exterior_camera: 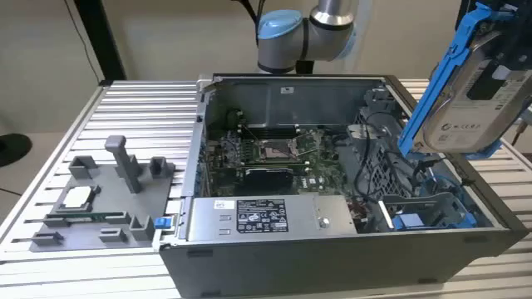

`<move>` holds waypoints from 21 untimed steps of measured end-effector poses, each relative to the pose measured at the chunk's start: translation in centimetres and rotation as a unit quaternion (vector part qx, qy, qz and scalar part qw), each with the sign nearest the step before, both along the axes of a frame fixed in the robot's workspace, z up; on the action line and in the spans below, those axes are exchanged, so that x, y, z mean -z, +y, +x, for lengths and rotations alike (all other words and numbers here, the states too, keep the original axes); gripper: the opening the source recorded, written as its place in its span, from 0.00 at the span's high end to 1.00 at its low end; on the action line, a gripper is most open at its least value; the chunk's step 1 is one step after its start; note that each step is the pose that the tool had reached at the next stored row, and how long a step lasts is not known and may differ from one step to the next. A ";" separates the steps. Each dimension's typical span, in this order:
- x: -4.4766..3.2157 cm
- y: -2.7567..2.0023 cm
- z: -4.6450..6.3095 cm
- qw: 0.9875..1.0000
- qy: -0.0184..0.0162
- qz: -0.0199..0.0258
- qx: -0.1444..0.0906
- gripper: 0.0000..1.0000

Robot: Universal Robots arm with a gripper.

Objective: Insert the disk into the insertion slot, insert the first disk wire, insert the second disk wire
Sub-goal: 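Insert the disk into the insertion slot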

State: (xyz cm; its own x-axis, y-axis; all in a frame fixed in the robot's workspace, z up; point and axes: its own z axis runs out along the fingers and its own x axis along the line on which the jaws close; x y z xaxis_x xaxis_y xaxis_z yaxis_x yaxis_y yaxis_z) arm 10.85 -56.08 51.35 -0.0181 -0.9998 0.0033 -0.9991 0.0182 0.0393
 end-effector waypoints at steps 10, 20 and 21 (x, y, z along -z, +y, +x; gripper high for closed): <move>-0.04 -0.01 0.0 1.000 0.000 0.000 0.000 1.00; 0.91 -0.60 0.2 1.000 0.000 0.001 0.000 1.00; 1.05 -0.69 0.3 1.000 0.000 0.002 0.000 1.00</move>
State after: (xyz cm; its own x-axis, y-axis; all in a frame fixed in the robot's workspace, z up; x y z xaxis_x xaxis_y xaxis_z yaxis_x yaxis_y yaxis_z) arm 11.11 -56.77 50.30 -0.0181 -0.9998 -0.0006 -0.9991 0.0181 0.0394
